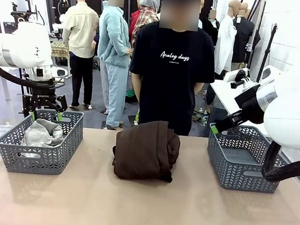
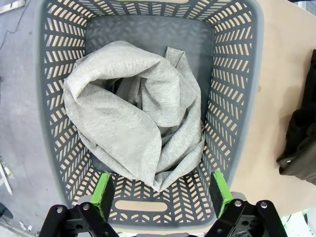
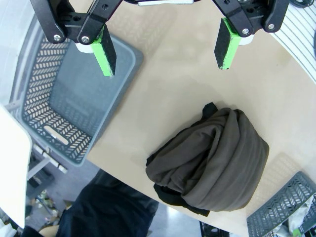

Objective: Sort the tops and bottoms.
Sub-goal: Lift clothes from the center of the table with your right hand.

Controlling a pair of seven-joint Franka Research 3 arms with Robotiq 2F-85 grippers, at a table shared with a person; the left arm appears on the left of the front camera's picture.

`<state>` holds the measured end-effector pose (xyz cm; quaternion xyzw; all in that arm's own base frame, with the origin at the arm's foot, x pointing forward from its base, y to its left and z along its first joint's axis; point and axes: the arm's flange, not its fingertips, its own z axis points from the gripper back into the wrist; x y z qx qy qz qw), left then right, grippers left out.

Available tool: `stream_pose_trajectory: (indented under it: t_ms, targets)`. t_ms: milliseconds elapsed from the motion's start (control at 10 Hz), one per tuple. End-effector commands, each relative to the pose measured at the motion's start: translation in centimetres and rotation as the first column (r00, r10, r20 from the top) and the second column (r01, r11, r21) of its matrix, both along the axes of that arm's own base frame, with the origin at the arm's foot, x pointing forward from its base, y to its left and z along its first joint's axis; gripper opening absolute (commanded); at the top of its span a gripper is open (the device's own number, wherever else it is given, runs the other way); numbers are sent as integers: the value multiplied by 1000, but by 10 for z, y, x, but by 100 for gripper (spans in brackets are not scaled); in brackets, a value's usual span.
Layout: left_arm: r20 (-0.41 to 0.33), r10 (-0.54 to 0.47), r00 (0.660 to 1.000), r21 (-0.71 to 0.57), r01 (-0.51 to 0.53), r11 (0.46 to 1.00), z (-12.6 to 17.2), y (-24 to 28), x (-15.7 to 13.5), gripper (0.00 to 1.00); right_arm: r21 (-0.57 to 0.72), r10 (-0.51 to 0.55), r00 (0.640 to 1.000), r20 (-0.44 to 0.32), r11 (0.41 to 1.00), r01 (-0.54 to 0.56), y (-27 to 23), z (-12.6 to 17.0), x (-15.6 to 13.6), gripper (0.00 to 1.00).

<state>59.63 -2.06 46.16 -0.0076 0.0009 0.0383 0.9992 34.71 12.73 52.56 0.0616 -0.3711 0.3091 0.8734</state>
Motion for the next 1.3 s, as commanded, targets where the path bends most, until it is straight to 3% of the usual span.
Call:
stream_pose_trajectory:
  t_ms: [0, 800, 900, 1000, 1200]
  targets:
    - [-1, -1, 1000, 1, 1, 1000, 0, 0, 0, 100, 11, 0, 1000, -8, 1000, 0, 0, -1, 1, 100]
    - [0, 0, 1000, 0, 0, 1000, 0, 0, 0, 100, 11, 0, 1000, -8, 1000, 0, 0, -1, 1, 100]
    - [119, -31, 992, 5, 31, 1000, 22, -5, -39, 100, 11, 0, 1000, -8, 1000, 0, 0, -1, 1, 100]
    - [260, -69, 963, 6, 70, 998, 57, -6, -80, 100, 11, 0, 1000, -8, 1000, 0, 0, -1, 1, 100]
    - [434, -198, 879, 26, 207, 978, 100, -17, -145, 100, 11, 0, 1000, -8, 1000, 0, 0, -1, 1, 100]
